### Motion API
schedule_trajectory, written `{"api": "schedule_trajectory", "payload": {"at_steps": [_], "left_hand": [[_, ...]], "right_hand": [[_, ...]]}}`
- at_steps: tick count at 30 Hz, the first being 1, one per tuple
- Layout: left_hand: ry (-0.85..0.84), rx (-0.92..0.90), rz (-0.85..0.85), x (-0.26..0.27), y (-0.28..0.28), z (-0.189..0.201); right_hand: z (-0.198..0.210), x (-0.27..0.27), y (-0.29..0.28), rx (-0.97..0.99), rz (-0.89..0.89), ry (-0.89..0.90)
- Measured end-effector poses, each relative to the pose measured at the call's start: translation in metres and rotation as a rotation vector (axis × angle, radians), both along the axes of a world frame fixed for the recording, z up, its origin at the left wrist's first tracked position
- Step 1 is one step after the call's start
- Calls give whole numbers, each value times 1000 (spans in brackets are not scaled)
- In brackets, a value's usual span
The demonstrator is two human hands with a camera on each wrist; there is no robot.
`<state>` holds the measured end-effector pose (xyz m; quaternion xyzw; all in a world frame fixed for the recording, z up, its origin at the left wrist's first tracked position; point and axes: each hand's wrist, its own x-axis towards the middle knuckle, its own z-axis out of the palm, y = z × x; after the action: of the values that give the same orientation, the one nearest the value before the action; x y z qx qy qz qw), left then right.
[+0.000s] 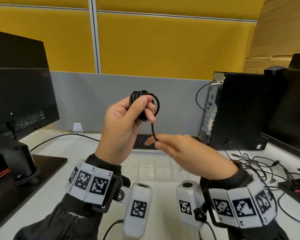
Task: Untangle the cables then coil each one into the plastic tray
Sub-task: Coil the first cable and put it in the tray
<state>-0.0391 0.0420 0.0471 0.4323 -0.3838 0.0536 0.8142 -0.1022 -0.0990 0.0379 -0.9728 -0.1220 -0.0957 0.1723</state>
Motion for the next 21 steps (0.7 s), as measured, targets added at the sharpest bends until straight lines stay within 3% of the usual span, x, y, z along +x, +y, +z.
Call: {"api": "schedule_trajectory", "payload": {"at_steps": [3,5,7,9,11,14,16,18,21], "left_hand": [[65,13,191,6,-3,-4],[-25,158,373,10,-3,-8],[-145,326,461,10,-2,-12],[-230,511,397,9,0,-14],[-220,619,177,2,0,-12],[-152,514,-44,-9,0,-5],[-100,387,-85,-13,0,-1],[-18,198,-84,-12,0,3],[31,22,101,-1,2,3]], "right_hand": [[0,-8,14,-92,61,84],[3,-14,19,-63,109,85],[10,-19,20,-14,131,-55],[16,-20,14,90,68,-300],[19,-17,5,212,-4,-555],[13,-5,-6,358,-66,-777],[6,3,-13,312,-149,-685],[1,7,-17,194,-167,-379],[-4,8,-10,109,-25,-13]]}}
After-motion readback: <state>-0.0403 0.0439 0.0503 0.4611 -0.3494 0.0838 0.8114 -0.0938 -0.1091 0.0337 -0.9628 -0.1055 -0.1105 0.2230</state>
